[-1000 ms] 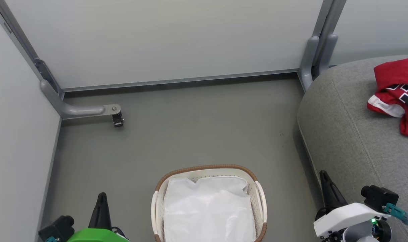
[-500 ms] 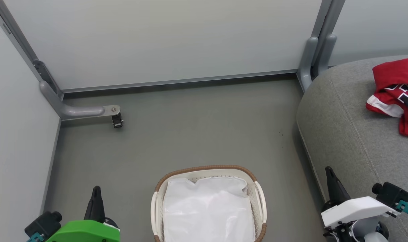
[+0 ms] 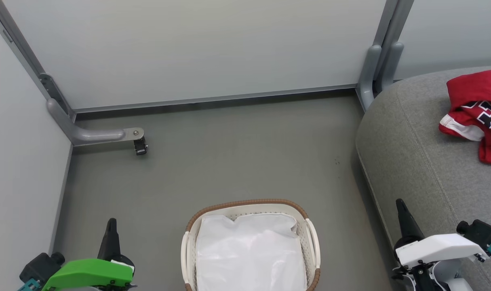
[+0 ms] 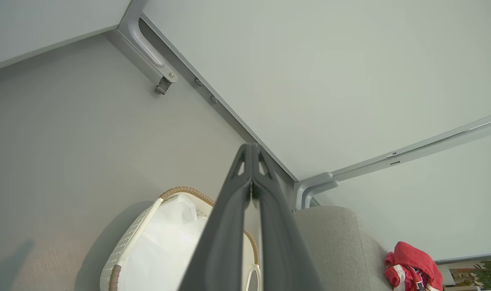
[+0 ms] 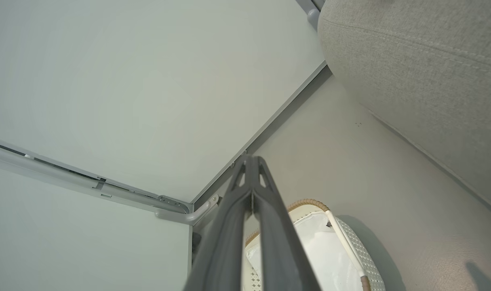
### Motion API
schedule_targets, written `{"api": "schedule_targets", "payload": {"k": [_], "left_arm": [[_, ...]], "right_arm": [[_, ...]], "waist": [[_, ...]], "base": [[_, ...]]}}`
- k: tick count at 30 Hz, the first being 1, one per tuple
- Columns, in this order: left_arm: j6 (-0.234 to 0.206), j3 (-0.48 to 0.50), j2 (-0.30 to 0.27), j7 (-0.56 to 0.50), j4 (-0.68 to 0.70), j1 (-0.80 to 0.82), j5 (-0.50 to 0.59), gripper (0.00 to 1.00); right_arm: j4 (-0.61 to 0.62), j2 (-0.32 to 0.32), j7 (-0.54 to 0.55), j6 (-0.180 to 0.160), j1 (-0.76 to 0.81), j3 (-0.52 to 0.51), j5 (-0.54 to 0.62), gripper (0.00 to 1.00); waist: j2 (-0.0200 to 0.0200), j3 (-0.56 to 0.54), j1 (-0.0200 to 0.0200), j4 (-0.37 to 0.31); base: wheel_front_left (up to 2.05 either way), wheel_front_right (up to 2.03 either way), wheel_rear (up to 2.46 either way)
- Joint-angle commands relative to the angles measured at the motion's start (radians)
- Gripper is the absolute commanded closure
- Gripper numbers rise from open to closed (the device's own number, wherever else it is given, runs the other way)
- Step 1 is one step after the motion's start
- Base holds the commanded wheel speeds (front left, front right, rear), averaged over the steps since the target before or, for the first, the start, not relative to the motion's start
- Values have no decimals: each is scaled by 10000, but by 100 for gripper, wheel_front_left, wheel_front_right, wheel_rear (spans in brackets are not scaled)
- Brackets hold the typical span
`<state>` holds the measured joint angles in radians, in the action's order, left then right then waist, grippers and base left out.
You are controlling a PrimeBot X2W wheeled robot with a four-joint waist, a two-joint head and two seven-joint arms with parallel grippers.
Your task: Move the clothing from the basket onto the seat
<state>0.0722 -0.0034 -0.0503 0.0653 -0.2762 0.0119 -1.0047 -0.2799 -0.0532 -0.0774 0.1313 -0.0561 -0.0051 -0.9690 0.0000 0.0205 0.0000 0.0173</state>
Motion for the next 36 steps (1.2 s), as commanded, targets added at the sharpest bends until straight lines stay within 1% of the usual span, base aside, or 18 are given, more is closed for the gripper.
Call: {"api": "schedule_targets", "payload": {"k": [1,17,36], "left_arm": [[82,71,-17,-65,121,299,-300,100],[225,378,-14,-547,178,515,-1844,100],[363,683,-12,-1013,239,717,-3408,100]], "right_arm": [[155,-82,63,-3,-254,-68,-297,100],[219,-97,528,-4,-330,-306,-1992,100],[287,-101,1008,-6,-430,-549,-3674,100]], "waist": [[0,-2,0,-3],[0,-38,0,-38],[0,-80,0,-80]], "base": [[0,0,0],[0,0,0],[0,0,0]]}}
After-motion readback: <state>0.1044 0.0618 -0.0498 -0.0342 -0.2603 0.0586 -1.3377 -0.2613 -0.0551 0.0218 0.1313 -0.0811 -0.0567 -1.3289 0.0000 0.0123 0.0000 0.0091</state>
